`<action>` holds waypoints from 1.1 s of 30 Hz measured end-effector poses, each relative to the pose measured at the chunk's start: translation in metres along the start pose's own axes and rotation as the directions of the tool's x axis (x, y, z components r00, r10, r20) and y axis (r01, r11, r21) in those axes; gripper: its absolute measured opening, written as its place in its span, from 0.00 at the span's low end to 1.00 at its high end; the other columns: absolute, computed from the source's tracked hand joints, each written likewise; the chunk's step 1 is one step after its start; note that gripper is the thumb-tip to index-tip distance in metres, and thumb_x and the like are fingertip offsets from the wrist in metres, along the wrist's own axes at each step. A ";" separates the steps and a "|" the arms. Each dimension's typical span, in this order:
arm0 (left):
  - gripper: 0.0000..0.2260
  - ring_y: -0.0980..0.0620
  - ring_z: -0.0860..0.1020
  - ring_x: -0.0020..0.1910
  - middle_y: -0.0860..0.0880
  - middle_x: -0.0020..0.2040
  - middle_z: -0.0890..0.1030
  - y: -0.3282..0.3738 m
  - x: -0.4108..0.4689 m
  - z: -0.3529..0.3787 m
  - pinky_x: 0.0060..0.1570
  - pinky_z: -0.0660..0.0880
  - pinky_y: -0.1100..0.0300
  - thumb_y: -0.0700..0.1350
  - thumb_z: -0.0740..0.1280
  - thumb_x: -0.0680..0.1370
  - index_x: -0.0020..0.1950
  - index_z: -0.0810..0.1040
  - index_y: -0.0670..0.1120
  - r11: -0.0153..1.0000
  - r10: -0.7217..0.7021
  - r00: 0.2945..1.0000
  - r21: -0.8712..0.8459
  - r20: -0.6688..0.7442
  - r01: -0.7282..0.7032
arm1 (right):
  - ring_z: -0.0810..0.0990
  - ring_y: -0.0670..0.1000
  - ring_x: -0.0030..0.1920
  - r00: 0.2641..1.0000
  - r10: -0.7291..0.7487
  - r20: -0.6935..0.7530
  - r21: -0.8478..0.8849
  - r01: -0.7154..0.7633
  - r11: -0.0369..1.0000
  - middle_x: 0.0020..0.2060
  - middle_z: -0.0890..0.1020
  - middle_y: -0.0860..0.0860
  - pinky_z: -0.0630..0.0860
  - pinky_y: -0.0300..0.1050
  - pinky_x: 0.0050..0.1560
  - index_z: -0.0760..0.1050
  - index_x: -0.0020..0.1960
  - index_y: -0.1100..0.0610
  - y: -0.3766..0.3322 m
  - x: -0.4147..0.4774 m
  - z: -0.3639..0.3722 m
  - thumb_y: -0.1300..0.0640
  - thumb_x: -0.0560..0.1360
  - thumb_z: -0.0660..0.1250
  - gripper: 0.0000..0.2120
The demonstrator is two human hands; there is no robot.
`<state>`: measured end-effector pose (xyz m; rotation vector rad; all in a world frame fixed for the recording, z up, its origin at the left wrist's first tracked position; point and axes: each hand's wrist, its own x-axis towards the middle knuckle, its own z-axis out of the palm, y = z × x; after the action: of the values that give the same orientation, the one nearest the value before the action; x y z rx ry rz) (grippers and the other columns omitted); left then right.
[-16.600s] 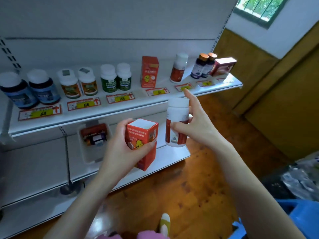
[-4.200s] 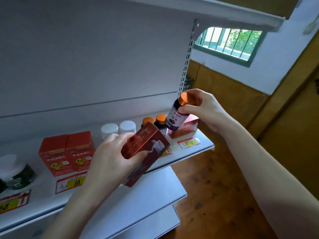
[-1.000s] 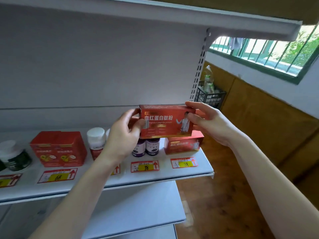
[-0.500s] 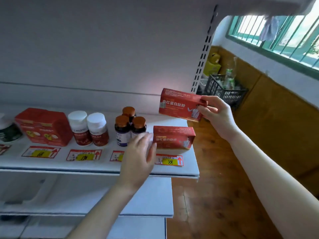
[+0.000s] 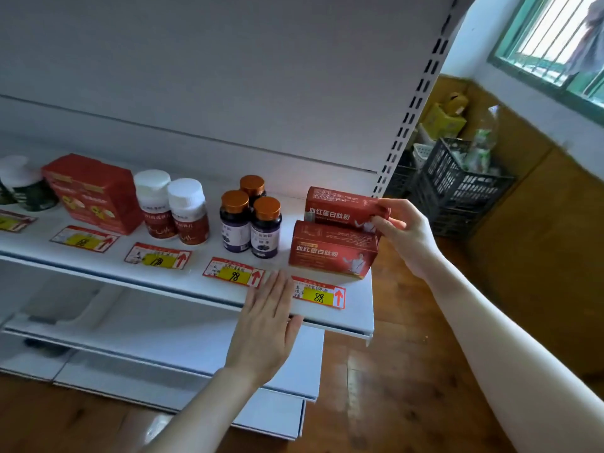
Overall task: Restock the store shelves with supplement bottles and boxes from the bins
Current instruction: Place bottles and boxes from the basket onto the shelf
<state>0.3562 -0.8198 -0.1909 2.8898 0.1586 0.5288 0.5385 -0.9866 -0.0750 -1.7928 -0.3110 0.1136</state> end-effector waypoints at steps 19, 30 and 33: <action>0.25 0.48 0.59 0.71 0.42 0.70 0.69 0.002 0.000 0.000 0.72 0.45 0.54 0.55 0.42 0.82 0.71 0.59 0.40 0.998 -0.021 1.000 0.060 0.019 0.020 | 0.79 0.45 0.44 0.995 0.073 0.072 -0.050 -0.070 0.996 0.46 0.76 0.48 0.79 0.33 0.34 0.68 0.53 0.54 0.020 -0.008 0.021 0.55 0.78 0.61 0.05; 0.26 0.49 0.62 0.70 0.43 0.68 0.71 0.005 0.000 -0.017 0.71 0.48 0.57 0.54 0.42 0.82 0.69 0.66 0.40 1.000 0.011 0.999 -0.024 -0.032 -0.012 | 0.73 0.53 0.61 0.989 -0.144 -0.016 -0.429 0.124 0.895 0.60 0.76 0.54 0.73 0.52 0.60 0.77 0.54 0.59 0.000 -0.009 0.022 0.53 0.77 0.63 0.11; 0.25 0.47 0.68 0.67 0.43 0.65 0.74 0.006 0.004 -0.035 0.70 0.55 0.56 0.53 0.45 0.82 0.65 0.74 0.40 0.993 0.055 0.986 -0.092 -0.157 -0.070 | 0.74 0.49 0.55 0.975 -0.221 0.012 -0.423 0.205 0.883 0.56 0.78 0.52 0.74 0.49 0.56 0.77 0.56 0.59 -0.022 -0.011 0.036 0.54 0.77 0.62 0.12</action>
<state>0.3476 -0.8189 -0.1566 2.7658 0.0627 0.7510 0.5158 -0.9507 -0.0638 -2.1723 -0.5372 -0.1566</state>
